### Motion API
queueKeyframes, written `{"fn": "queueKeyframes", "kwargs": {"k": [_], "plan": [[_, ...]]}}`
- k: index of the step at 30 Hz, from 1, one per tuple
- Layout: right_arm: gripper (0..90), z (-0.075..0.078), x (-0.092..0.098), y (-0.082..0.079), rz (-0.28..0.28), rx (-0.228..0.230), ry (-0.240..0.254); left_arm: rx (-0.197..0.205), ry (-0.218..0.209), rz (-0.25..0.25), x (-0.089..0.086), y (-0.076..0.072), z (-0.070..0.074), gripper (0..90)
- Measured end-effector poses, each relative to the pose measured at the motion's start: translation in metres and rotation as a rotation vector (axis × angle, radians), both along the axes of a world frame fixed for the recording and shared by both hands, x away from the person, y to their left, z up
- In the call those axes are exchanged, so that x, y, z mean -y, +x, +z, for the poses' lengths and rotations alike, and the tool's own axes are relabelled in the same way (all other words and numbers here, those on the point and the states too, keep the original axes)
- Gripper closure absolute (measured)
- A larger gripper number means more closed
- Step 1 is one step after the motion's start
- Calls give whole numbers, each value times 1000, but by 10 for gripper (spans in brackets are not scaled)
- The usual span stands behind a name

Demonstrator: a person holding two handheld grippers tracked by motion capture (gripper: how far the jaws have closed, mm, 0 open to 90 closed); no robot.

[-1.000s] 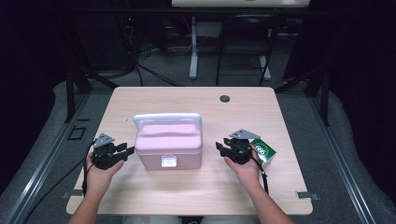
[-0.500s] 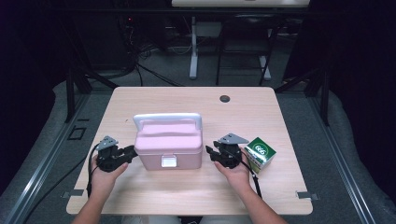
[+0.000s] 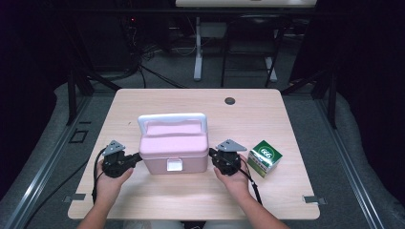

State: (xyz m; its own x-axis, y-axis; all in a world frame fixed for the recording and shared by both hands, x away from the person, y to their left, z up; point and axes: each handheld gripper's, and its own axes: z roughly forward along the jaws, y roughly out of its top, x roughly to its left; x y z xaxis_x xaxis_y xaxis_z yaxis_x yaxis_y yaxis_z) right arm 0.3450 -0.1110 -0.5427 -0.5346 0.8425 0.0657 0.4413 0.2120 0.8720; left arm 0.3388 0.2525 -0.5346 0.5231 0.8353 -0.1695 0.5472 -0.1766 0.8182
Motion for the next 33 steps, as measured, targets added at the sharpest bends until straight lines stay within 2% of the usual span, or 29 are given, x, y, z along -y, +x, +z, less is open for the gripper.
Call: {"fn": "queueKeyframes", "kwargs": {"k": [10, 16, 21, 27, 33], "plan": [[900, 0, 0, -2, -4, 5, -6, 5, 40, -5, 3, -2, 3, 900], [900, 1, 2, -6, 3, 3, -17, 3, 42, -5, 6, -3, 3, 900], [900, 3, 6, -9, 6, -16, -14, 0, 59, -11, 11, -5, 5, 900], [900, 6, 14, -12, 11, -46, -18, -18, 40, -29, 17, -10, 5, 900], [900, 8, 24, -19, 4, -77, -14, -19, 49, -62, 25, -17, 6, 900]]}}
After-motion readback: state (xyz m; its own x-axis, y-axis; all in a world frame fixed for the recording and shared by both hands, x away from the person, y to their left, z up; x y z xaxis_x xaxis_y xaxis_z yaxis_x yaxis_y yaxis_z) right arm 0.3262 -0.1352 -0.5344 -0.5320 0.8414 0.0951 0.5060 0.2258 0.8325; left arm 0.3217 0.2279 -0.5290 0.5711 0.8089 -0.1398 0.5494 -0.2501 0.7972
